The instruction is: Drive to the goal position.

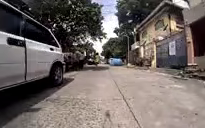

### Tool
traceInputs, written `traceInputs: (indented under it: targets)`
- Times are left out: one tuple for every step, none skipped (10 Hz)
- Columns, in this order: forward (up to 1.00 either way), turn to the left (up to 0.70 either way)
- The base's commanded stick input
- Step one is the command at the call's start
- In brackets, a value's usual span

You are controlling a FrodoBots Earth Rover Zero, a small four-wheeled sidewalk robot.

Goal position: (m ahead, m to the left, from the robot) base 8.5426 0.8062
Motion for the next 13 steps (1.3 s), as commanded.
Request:
traceInputs:
  targets:
    - [0.7, 0.0]
    - [0.7, 0.0]
    - [0.7, 0.0]
    - [0.7, 0.0]
    - [0.7, 0.0]
    - [0.7, 0.0]
    - [0.7, 0.0]
    - [0.7, 0.0]
    - [0.7, 0.0]
    - [0.7, 0.0]
    - [0.7, 0.0]
    - [0.7, 0.0]
    - [0.7, 0.0]
